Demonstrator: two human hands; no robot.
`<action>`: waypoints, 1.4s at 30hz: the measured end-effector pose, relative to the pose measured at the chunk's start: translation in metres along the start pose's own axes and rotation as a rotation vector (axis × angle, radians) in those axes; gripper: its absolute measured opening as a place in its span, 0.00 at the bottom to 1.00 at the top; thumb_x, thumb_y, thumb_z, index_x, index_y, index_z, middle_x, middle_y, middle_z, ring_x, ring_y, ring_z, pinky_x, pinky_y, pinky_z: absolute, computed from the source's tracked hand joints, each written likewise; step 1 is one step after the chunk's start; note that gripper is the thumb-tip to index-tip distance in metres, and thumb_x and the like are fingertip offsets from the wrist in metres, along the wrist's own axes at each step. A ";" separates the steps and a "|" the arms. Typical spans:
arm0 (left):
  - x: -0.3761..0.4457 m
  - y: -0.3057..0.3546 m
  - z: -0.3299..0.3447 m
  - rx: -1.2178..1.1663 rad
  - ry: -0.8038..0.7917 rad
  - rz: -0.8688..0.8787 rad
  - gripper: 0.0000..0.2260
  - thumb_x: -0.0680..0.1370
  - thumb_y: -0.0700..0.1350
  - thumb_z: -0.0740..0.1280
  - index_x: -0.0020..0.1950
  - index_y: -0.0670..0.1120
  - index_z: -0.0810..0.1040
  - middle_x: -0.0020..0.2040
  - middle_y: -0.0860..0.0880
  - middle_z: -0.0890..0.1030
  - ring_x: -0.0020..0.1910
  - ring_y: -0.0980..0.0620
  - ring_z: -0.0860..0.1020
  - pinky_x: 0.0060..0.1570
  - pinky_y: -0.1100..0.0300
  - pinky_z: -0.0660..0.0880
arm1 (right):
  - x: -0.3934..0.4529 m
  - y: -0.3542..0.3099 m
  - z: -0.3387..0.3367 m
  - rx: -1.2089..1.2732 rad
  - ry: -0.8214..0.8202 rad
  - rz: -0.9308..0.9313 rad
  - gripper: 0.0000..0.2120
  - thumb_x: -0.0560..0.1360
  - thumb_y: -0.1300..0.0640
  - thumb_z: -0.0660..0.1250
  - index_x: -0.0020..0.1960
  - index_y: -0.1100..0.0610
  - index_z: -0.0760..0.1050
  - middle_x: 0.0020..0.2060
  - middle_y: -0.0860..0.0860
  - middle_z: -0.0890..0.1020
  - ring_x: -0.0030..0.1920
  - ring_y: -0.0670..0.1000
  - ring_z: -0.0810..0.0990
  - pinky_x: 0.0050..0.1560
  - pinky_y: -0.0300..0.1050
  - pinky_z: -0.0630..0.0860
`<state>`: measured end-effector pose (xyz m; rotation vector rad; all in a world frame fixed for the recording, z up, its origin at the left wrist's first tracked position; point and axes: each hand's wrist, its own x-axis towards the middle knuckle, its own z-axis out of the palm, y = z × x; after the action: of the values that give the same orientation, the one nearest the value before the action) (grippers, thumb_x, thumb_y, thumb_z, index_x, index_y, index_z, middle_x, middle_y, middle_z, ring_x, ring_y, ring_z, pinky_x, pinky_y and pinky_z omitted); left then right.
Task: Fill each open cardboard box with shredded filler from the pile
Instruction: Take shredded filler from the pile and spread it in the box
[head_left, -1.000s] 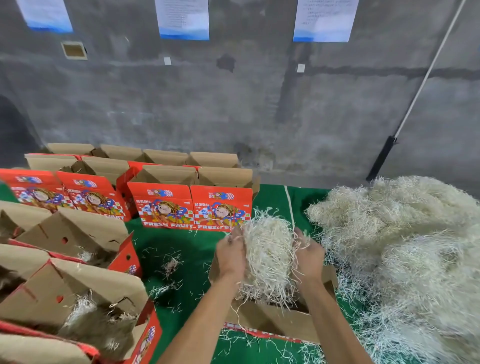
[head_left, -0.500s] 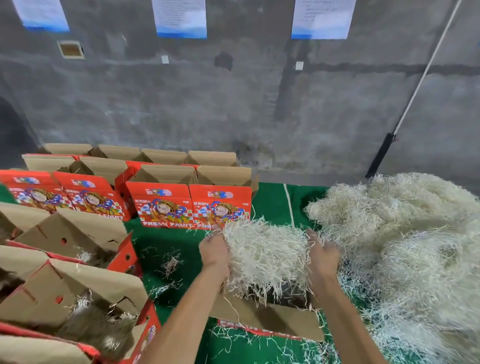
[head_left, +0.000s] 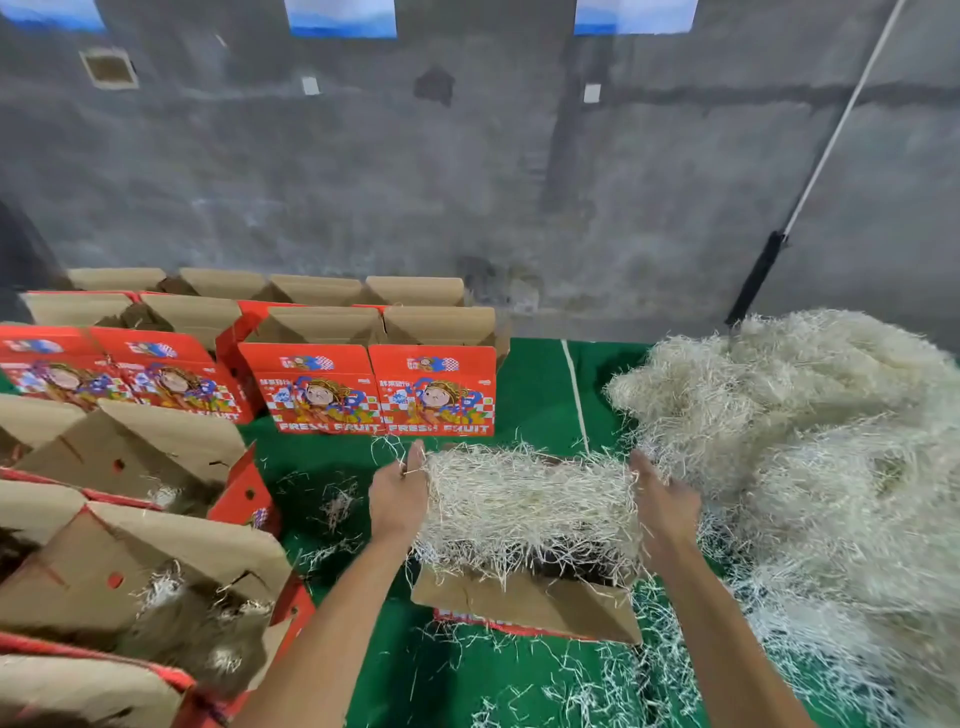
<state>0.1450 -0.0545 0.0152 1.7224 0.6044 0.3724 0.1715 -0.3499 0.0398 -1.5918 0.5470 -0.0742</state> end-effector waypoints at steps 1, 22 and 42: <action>-0.001 -0.005 -0.001 0.131 0.007 0.068 0.27 0.80 0.64 0.58 0.30 0.46 0.65 0.24 0.50 0.68 0.24 0.52 0.65 0.28 0.60 0.62 | -0.001 0.005 0.000 -0.017 -0.014 0.019 0.31 0.69 0.34 0.72 0.48 0.64 0.76 0.38 0.63 0.81 0.33 0.54 0.78 0.42 0.55 0.81; -0.013 -0.018 0.034 0.910 -0.618 0.088 0.16 0.81 0.48 0.65 0.67 0.44 0.76 0.60 0.46 0.80 0.54 0.50 0.81 0.59 0.55 0.77 | -0.002 0.032 0.020 -1.075 -0.526 -0.166 0.13 0.77 0.64 0.63 0.61 0.64 0.71 0.44 0.57 0.82 0.40 0.54 0.84 0.42 0.48 0.83; 0.033 -0.068 0.106 1.350 -1.062 0.309 0.10 0.79 0.41 0.65 0.60 0.46 0.79 0.57 0.45 0.81 0.54 0.44 0.79 0.49 0.57 0.73 | 0.082 0.112 0.092 -1.593 -0.968 -0.374 0.15 0.79 0.56 0.66 0.65 0.52 0.77 0.63 0.54 0.80 0.59 0.56 0.80 0.61 0.52 0.77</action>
<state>0.2161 -0.1099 -0.0782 2.8756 -0.3557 -0.9662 0.2441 -0.2964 -0.1005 -2.8757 -0.7077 1.0403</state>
